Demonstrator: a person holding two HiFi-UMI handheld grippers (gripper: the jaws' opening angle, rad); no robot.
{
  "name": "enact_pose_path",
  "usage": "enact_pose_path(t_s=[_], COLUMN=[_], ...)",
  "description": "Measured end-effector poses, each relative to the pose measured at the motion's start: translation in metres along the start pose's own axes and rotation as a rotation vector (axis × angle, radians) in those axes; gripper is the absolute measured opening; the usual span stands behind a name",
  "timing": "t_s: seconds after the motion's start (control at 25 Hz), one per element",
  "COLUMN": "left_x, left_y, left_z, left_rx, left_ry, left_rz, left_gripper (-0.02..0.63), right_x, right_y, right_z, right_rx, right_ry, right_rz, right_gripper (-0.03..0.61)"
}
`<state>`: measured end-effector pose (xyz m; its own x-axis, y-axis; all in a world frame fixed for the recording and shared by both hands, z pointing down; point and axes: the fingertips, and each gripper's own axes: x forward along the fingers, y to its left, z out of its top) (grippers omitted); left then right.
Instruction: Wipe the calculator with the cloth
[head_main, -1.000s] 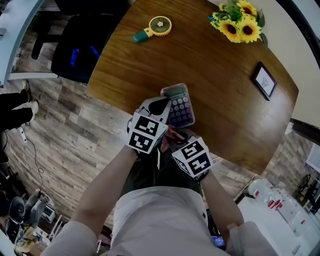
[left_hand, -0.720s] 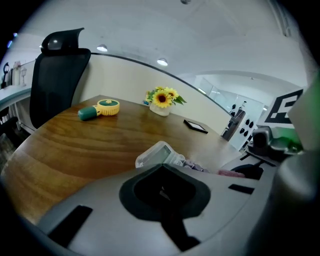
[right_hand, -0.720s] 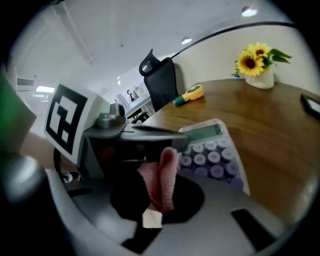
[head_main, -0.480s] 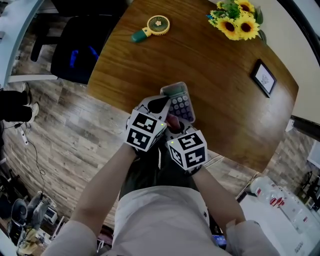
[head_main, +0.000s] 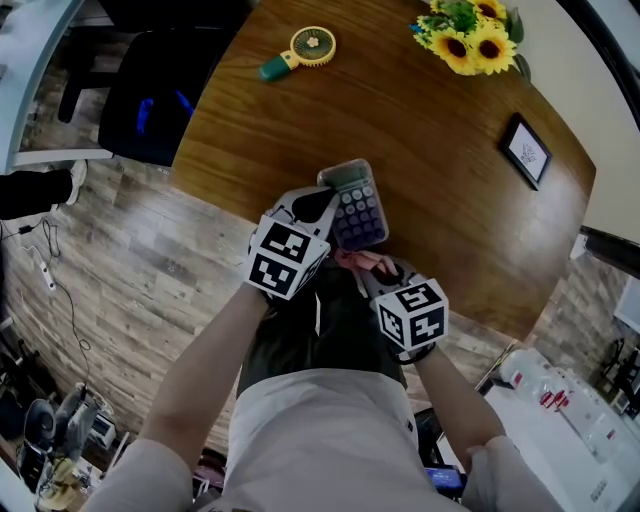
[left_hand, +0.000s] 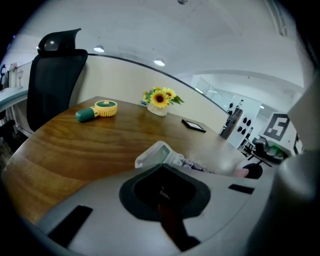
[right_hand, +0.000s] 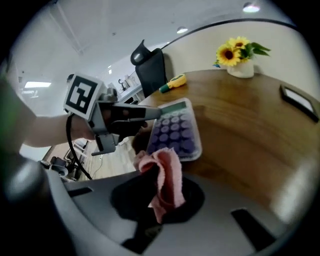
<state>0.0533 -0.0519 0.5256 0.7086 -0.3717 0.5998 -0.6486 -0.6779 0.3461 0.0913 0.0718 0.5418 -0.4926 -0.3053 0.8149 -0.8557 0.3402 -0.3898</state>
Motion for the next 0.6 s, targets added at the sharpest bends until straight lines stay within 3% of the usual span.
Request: enact_pose_path(t_s=[0.28,0.6], left_x=[0.000,0.000], left_y=[-0.001,-0.004], left_z=[0.000,0.000], left_rx=[0.013,0.038], left_ry=[-0.004,-0.016], left_rz=[-0.005,0.011], left_gripper=[0.002,0.002], right_x=[-0.023,-0.022], right_y=[-0.065,-0.118], right_z=[0.008,0.054], right_rx=[0.070,0.025], right_ry=[-0.034,-0.096], right_rz=[-0.128,-0.238], right_gripper=[0.025,0.025])
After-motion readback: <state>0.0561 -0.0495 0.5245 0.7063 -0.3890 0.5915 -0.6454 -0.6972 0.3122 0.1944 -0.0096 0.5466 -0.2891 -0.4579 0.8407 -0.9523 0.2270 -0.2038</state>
